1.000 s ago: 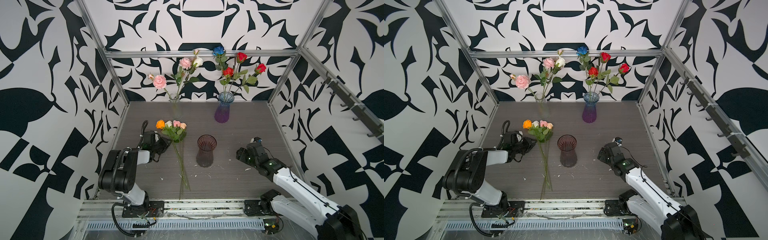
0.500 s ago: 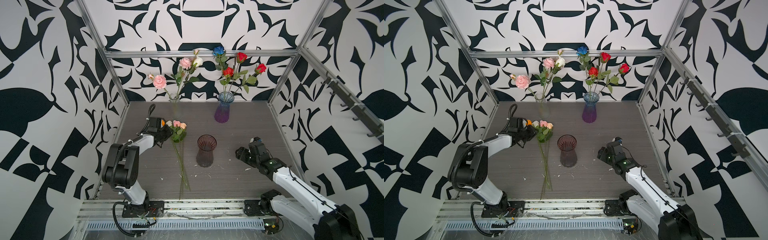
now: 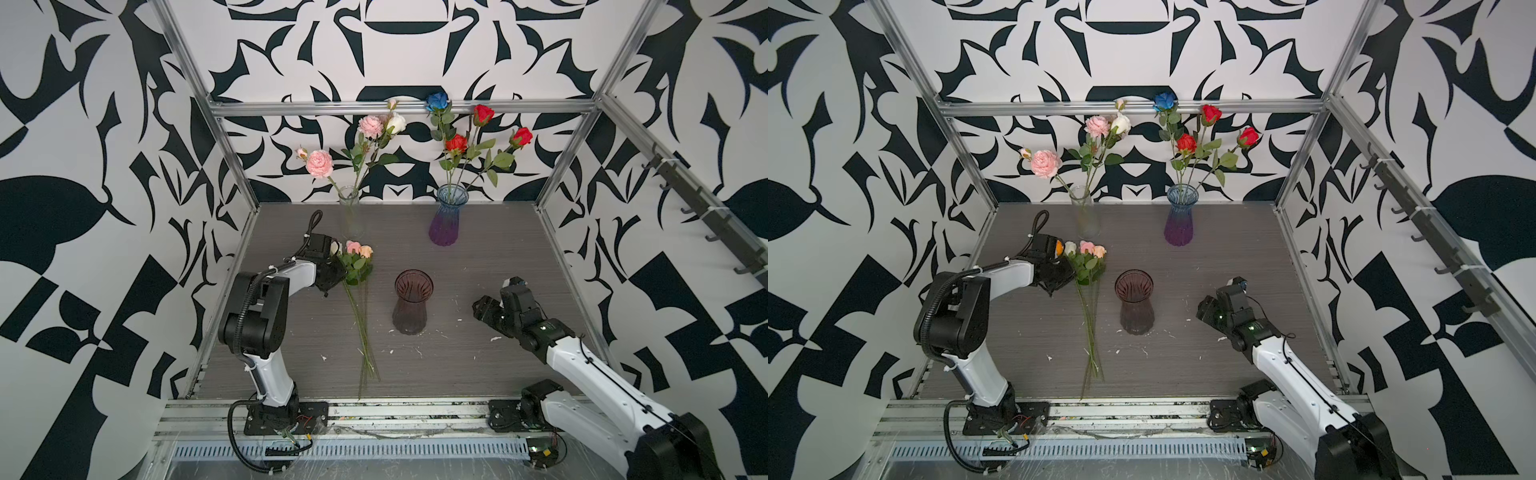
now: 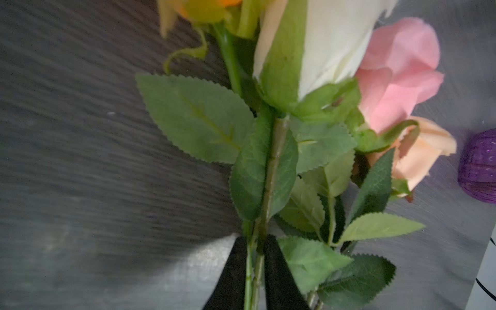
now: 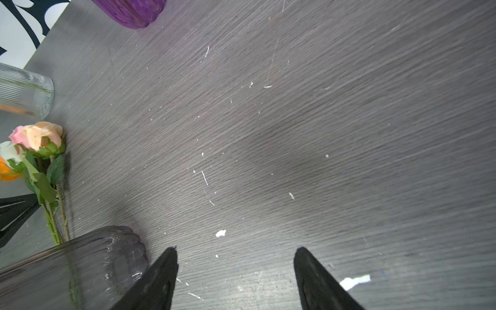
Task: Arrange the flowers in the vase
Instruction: 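Lower the left gripper over the white rose stem among the loose roses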
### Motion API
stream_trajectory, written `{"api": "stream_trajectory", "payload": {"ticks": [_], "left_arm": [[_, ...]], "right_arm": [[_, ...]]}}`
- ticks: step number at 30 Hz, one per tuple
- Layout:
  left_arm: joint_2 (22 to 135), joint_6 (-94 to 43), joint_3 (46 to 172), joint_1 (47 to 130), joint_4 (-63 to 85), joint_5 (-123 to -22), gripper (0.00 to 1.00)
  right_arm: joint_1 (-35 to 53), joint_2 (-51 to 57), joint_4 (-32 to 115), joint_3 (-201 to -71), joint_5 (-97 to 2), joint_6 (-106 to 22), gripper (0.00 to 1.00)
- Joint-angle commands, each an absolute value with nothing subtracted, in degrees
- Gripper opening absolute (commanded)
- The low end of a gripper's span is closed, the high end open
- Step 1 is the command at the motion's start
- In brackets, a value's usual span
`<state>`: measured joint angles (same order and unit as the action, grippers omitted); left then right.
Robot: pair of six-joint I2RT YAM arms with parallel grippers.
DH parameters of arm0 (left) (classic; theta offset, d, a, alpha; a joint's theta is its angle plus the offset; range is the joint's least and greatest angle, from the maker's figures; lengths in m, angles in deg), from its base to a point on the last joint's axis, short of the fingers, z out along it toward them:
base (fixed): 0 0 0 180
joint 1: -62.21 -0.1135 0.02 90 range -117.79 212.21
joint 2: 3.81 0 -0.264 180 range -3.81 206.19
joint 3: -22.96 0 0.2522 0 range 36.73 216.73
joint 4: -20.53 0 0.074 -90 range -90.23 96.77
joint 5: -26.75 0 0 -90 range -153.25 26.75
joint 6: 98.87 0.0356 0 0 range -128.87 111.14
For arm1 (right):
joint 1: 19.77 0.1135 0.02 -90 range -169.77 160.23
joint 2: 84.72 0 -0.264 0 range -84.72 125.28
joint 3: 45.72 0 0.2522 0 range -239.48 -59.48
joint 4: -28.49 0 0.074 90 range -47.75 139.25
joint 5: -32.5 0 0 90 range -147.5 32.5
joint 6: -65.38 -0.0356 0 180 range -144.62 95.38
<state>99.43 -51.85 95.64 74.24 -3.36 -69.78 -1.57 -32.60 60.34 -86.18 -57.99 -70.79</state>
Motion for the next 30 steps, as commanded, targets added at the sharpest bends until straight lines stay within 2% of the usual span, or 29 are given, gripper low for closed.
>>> {"api": "stream_trajectory", "payload": {"ticks": [1,8,11,14,21,30], "left_arm": [[101.59,-51.43,97.28,74.28,-6.05,-68.74,0.19],[103.23,-51.23,98.57,74.32,-6.20,-69.82,0.18],[103.59,-51.14,98.80,74.32,-6.28,-70.43,0.10],[102.53,-51.05,98.35,74.29,-5.79,-70.41,0.07],[95.19,-50.41,94.66,74.25,-6.16,-70.37,0.07],[79.34,-47.38,87.21,73.26,-9.64,-68.65,0.09]], "right_arm": [[-1.99,-32.52,59.07,-86.28,-57.58,-71.07,0.72],[-2.22,-31.98,58.95,-86.28,-57.32,-71.38,0.72],[-2.34,-31.64,58.84,-86.28,-57.05,-71.38,0.72],[-2.45,-31.63,58.84,-86.28,-56.97,-71.38,0.72],[-2.69,-31.47,58.75,-86.28,-56.79,-71.38,0.72],[-2.72,-31.28,58.61,-86.28,-56.53,-71.38,0.71]]}}
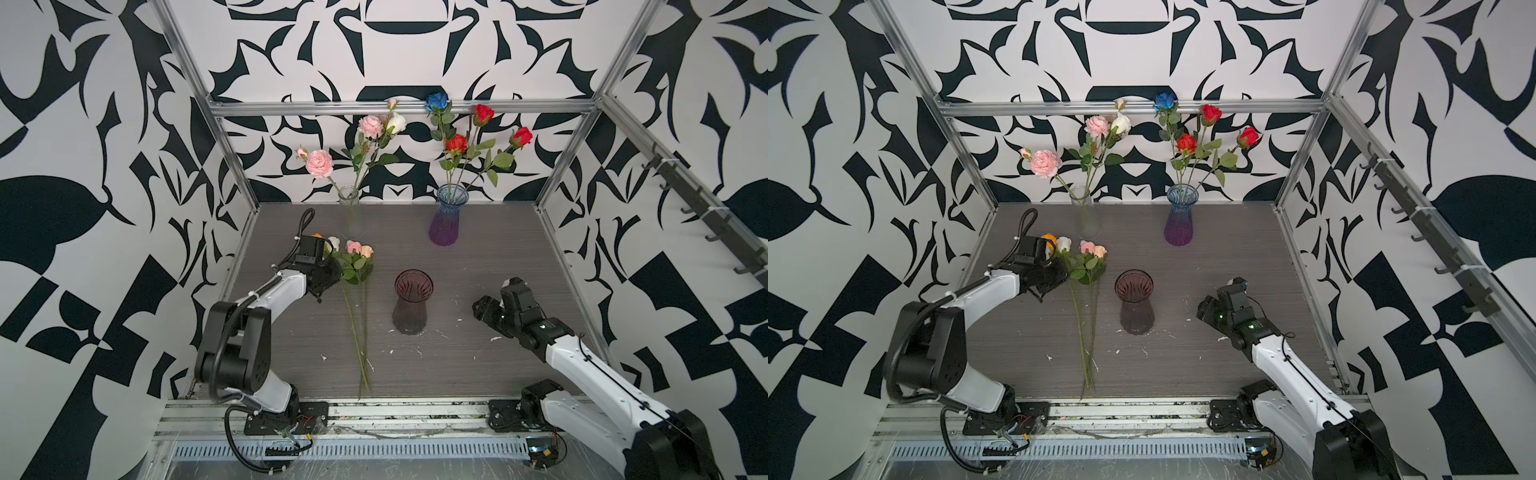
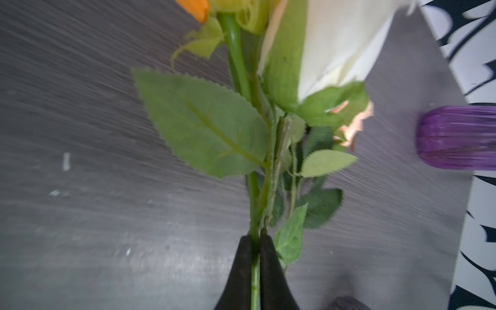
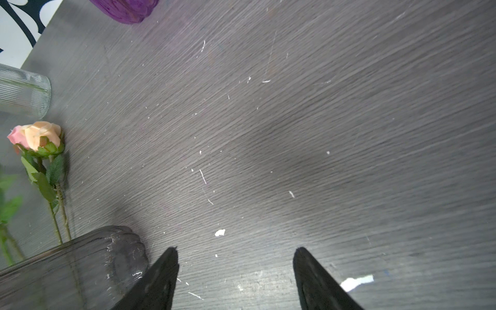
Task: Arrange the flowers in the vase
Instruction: 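Lower the left gripper over the white rose stem among the loose roses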
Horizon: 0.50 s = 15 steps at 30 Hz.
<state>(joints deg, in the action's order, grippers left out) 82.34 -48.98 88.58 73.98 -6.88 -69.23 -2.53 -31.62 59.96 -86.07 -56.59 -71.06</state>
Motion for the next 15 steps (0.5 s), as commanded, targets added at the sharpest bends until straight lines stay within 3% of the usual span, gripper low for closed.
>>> {"api": "stream_trajectory", "payload": {"ticks": [1,3,6,8,10,15], "left_arm": [[78.15,-46.88,87.01,73.10,-10.31,-68.83,0.10],[76.44,-45.40,86.87,72.60,-11.71,-69.31,0.18],[74.34,-42.94,85.61,71.10,-13.76,-71.06,0.47],[72.33,-42.74,83.74,70.19,-14.41,-71.83,0.57],[70.02,-43.33,81.61,70.02,-14.25,-71.99,0.61],[66.57,-45.16,78.51,69.87,-12.40,-74.49,0.59]], "right_arm": [[-2.76,-31.19,58.68,-86.28,-56.53,-71.46,0.71],[-2.78,-31.13,58.68,-86.29,-56.44,-71.47,0.71],[-2.74,-31.19,58.83,-86.28,-56.44,-71.47,0.72],[-2.79,-31.41,58.78,-86.20,-56.44,-71.55,0.71],[-2.78,-31.49,58.72,-85.99,-56.44,-71.68,0.71],[-2.76,-30.77,58.41,-86.20,-56.09,-71.64,0.71]]}}
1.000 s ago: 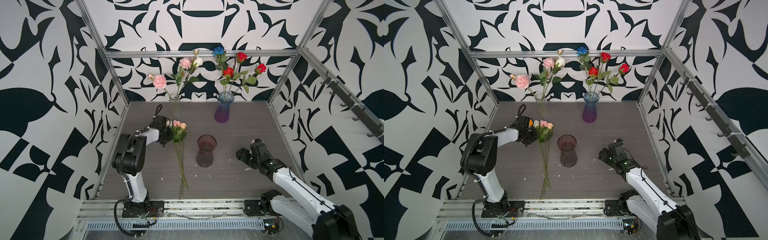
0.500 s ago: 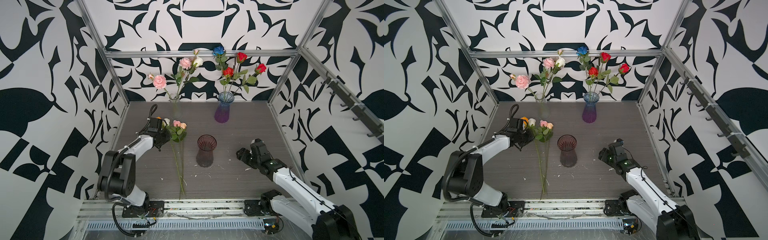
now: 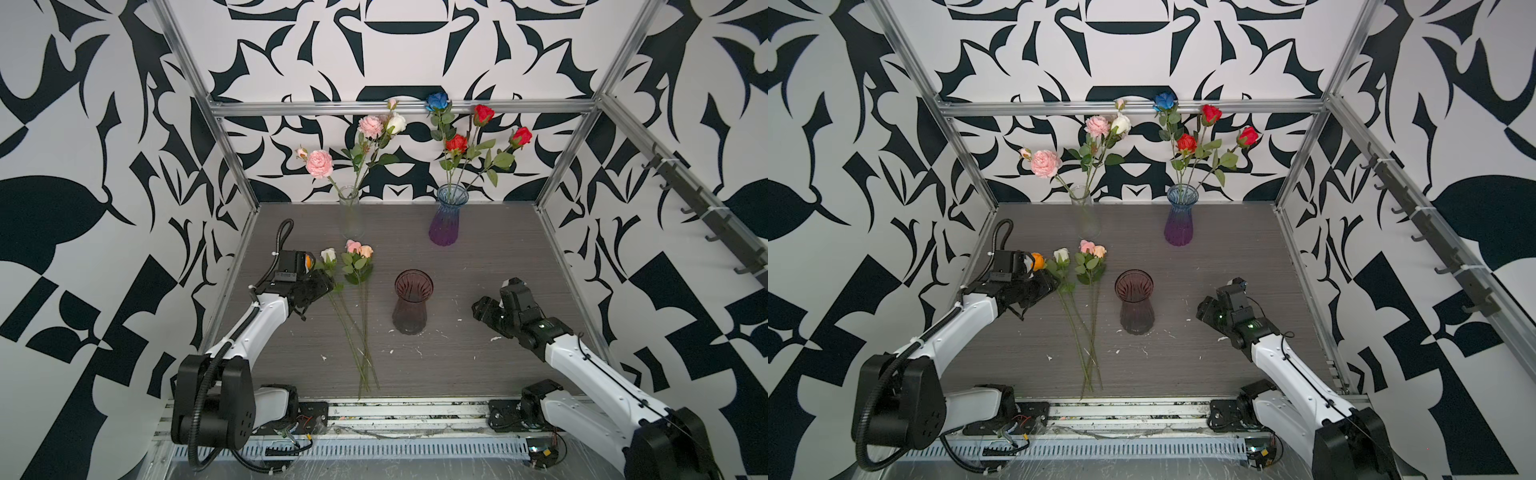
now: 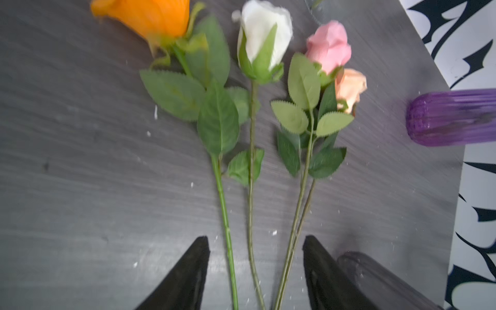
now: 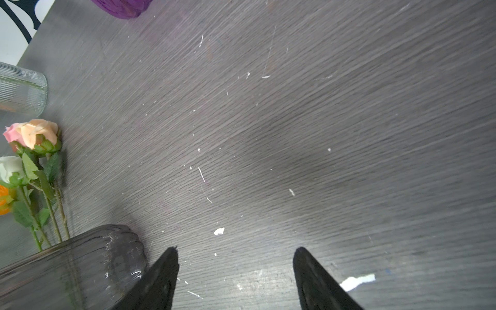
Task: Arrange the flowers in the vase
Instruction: 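Lower the left gripper over the white rose stem among the loose roses, then close the left gripper on the white rose stem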
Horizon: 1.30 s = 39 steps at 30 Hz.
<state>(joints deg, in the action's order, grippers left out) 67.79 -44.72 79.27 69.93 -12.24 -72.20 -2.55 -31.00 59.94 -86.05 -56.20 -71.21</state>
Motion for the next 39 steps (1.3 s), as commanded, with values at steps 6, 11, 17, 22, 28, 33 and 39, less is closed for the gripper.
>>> {"api": "stream_trajectory", "payload": {"ticks": [6,11,17,22,28,33,39], "left_arm": [[72.74,-45.76,79.35,69.96,-9.67,-77.55,0.55],[78.99,-46.00,81.98,70.01,-9.03,-77.80,0.49],[83.67,-46.83,84.04,70.48,-8.34,-76.79,0.45],[86.37,-46.88,86.13,71.24,-8.46,-76.35,0.45],[90.72,-46.68,89.11,72.39,-10.54,-75.05,0.45],[93.36,-46.23,91.87,73.86,-13.44,-73.11,0.44],[97.40,-45.69,96.19,75.74,-17.84,-70.68,0.42]], "right_arm": [[-2.88,-30.75,58.40,-86.20,-55.91,-71.55,0.71],[-2.93,-30.85,58.19,-86.02,-55.75,-71.47,0.71],[-3.07,-30.84,57.94,-85.89,-55.48,-71.38,0.71],[-3.21,-30.76,57.72,-85.77,-55.13,-71.38,0.71],[-3.44,-31.01,57.65,-85.67,-54.97,-71.38,0.71],[-3.59,-31.43,57.54,-85.40,-54.77,-71.38,0.71],[-3.86,-31.80,57.40,-85.14,-54.51,-71.37,0.71]]}}
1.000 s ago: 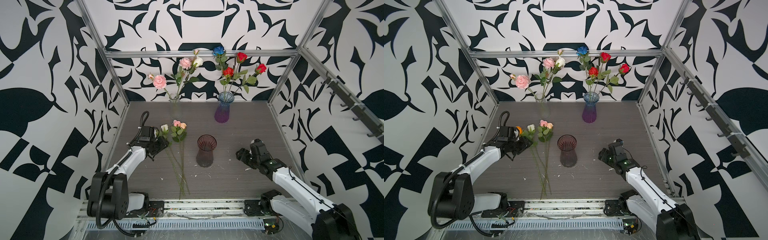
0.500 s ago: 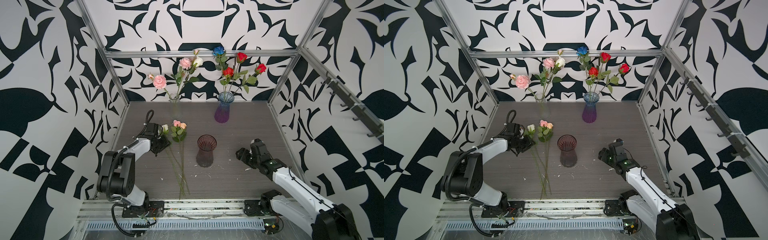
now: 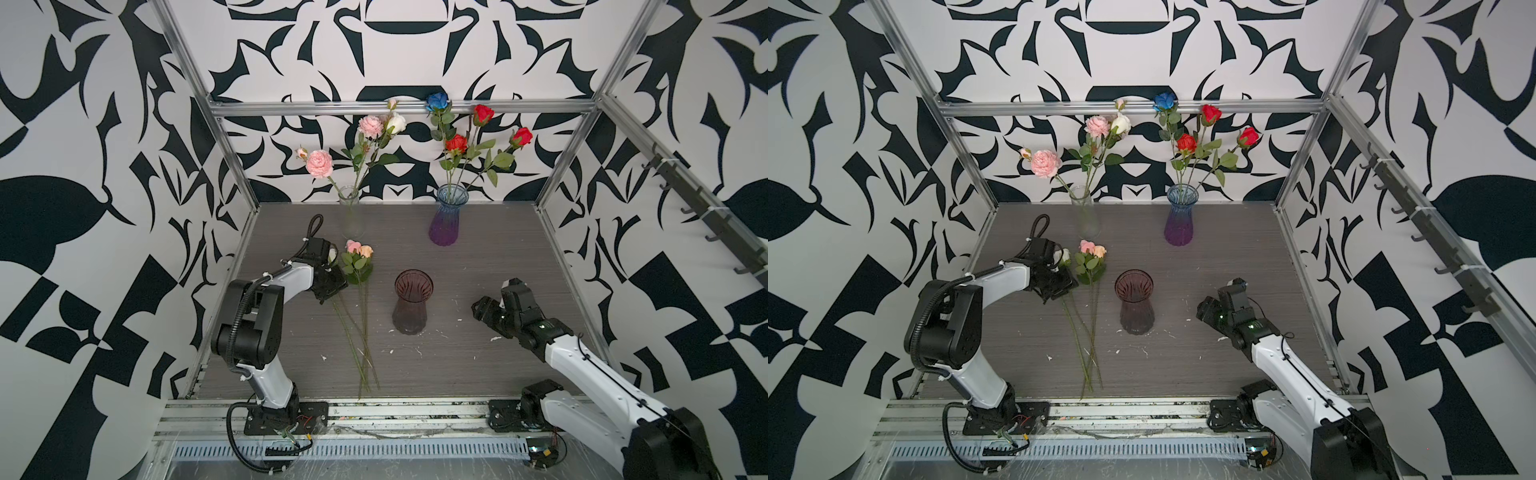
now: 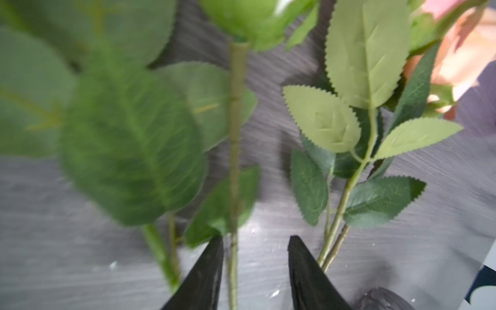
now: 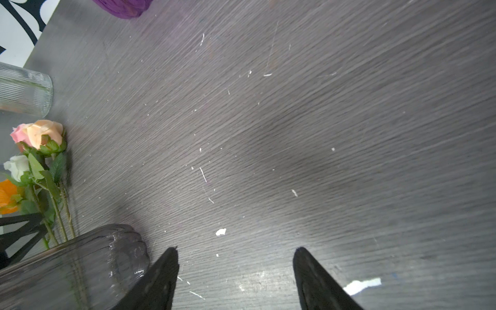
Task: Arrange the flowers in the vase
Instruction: 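Close the left gripper on the white rose stem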
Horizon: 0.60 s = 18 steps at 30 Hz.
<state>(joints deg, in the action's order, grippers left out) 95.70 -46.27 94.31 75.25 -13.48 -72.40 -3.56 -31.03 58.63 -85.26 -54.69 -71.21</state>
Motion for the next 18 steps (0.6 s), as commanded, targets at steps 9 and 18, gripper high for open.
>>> {"api": "stream_trajectory", "payload": {"ticks": [9,18], "left_arm": [[97.84,-46.39,96.10,75.74,-18.96,-69.97,0.33],[95.62,-46.04,94.47,75.74,-16.99,-71.00,0.17]], "right_arm": [[-4.38,-32.86,57.41,-84.62,-54.17,-71.38,0.71],[-4.87,-33.39,57.42,-84.35,-53.63,-71.29,0.71]]}}
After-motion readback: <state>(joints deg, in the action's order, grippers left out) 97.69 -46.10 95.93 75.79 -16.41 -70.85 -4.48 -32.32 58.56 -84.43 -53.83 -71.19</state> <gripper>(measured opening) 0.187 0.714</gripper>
